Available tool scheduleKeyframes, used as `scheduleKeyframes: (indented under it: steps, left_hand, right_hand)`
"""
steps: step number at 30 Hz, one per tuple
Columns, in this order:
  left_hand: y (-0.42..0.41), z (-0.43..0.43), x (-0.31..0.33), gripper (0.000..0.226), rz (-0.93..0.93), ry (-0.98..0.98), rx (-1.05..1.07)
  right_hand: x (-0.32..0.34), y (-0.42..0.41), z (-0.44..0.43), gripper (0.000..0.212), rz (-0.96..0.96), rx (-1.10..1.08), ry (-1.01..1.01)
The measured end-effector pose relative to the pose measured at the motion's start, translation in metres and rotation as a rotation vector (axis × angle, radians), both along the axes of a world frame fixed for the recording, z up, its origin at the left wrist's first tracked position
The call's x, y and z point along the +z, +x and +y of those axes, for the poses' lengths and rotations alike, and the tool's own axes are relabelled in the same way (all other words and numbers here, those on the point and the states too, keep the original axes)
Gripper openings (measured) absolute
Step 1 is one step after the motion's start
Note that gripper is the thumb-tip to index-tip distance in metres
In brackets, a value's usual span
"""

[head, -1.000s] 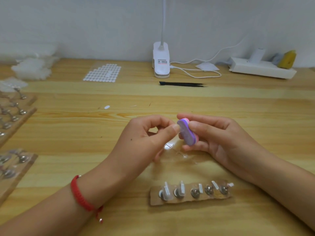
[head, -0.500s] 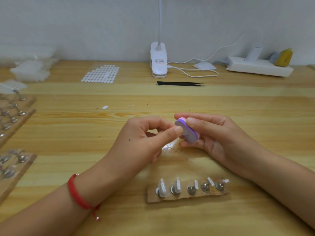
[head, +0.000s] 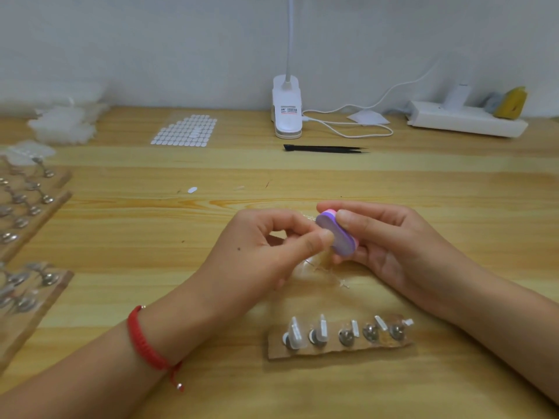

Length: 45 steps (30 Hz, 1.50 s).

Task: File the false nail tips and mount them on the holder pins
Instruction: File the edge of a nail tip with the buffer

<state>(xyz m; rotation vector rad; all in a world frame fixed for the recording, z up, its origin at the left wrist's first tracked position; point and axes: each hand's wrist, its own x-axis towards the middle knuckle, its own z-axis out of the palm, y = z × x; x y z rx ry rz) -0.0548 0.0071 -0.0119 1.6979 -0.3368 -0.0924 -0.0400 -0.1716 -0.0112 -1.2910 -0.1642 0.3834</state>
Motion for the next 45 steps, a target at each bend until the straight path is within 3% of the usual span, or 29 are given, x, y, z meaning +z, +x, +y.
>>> scheduleKeyframes:
  steps: [6, 9, 11, 15, 18, 24, 29, 33, 36, 40, 45]
  left_hand:
    - [0.001, 0.001, -0.002, 0.018, -0.021, -0.044, 0.056]
    - [-0.007, -0.005, -0.005, 0.016, -0.182, 0.145, -0.067]
    - [-0.012, -0.008, -0.004, 0.015, -0.234, 0.139, -0.115]
    - [-0.001, 0.001, 0.000, 0.017, 0.002, -0.147, 0.088]
    - [0.006, 0.005, -0.002, 0.023, 0.058, -0.222, 0.187]
    - [0.006, 0.002, -0.004, 0.018, 0.044, -0.205, 0.158]
    - [0.005, 0.002, -0.002, 0.018, 0.064, -0.210, 0.128]
    - [0.005, 0.002, -0.001, 0.015, 0.059, -0.193, 0.105]
    - [0.005, 0.003, -0.002, 0.018, 0.077, -0.217, 0.110]
    - [0.005, 0.003, -0.001, 0.019, 0.067, -0.213, 0.114]
    - [0.004, 0.002, -0.001, 0.015, 0.059, -0.205, 0.101]
  right_hand:
    - [-0.001, -0.001, 0.000, 0.028, 0.002, -0.012, 0.012]
    - [-0.002, -0.001, 0.001, 0.024, 0.023, -0.021, 0.058]
    - [-0.001, 0.001, 0.000, 0.019, 0.070, -0.069, 0.163]
    - [0.000, 0.002, -0.003, 0.015, 0.098, -0.082, 0.227]
    - [0.000, 0.002, -0.002, 0.017, 0.091, -0.076, 0.188]
    - [-0.001, -0.006, 0.006, 0.018, -0.055, -0.079, 0.021]
    - [-0.001, -0.004, 0.004, 0.019, 0.004, -0.183, 0.147]
    - [-0.001, -0.007, 0.008, 0.018, -0.057, -0.131, 0.059]
    - [-0.001, -0.002, 0.003, 0.025, 0.032, -0.208, 0.206]
    - [-0.001, -0.006, 0.006, 0.030, -0.033, -0.129, 0.082]
    - [-0.001, -0.003, 0.003, 0.024, 0.011, -0.182, 0.171]
